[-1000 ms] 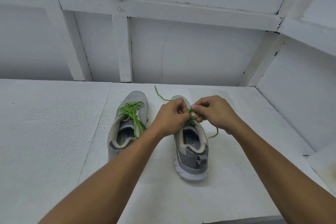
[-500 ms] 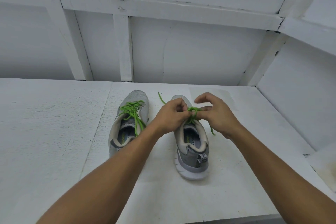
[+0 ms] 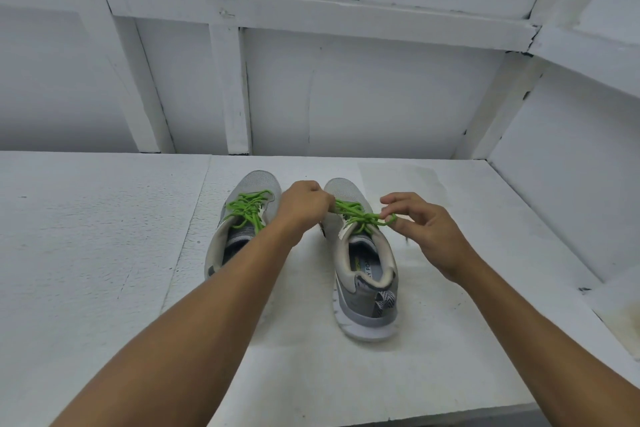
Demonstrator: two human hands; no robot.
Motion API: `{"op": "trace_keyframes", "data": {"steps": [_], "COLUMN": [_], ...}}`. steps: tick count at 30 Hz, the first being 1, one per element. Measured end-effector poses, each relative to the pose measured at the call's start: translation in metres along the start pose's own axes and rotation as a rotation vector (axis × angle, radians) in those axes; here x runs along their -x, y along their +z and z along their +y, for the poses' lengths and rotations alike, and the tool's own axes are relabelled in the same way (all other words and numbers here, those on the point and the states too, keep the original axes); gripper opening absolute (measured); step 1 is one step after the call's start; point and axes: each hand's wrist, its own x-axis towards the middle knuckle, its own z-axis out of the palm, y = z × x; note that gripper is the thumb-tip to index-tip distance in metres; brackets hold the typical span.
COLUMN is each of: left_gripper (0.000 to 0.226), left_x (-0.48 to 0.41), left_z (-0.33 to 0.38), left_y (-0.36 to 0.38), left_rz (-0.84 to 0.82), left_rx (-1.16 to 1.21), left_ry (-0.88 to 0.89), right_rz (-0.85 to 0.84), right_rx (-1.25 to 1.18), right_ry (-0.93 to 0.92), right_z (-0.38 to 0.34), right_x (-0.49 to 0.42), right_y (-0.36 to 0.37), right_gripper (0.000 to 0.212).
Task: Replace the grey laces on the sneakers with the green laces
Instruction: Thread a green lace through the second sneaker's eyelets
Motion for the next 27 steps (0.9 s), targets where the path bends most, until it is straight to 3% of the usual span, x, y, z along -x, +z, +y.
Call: {"op": "trace_keyframes", "data": {"steps": [2, 5, 8, 11, 17, 23, 27], "left_gripper": [0.004, 0.018, 0.025, 0.016, 0.009, 0.010, 0.010], "left_x": [-0.007, -0.014, -0.009, -0.012, -0.023, -0.026, -0.030], "left_z": [0.001, 0.005, 0.016, 0.024, 0.031, 0.030, 0.030], "left_y": [-0.005, -0.013, -0.015, -0.020, -0.040, -0.032, -0.042], "left_rz": [0.047, -0.011, -0.249, -0.317, -0.218, -0.215, -0.215], "left_rx": [-0.071, -0.236, -0.568, -0.805, -0.900, -0.882, -0.825], "left_ry": [-0.008, 0.040, 0.307, 0.470, 0.485, 0.509, 0.484], "right_rz": [-0.046, -0.095, -0.089, -0.102, -0.240, -0.062, -0.217], "right_rx": [0.065, 0.201, 0.334, 0.445, 0.275, 0.332, 0.217], "right_ry": [0.022, 0.043, 0.037, -0.058, -0.022, 0.022, -0.010], "right_z": [0.005, 0.010, 0.006, -0.002, 0.005, 0.004, 0.003], "right_x": [0.007, 0.012, 0.011, 0.008, 0.030, 0.023, 0.031], "right_y": [-0.005, -0.007, -0.002, 0.005, -0.011, 0.002, -0.003], "right_gripper": [0.014, 0.013, 0.014, 0.022, 0.021, 0.031, 0.029]}}
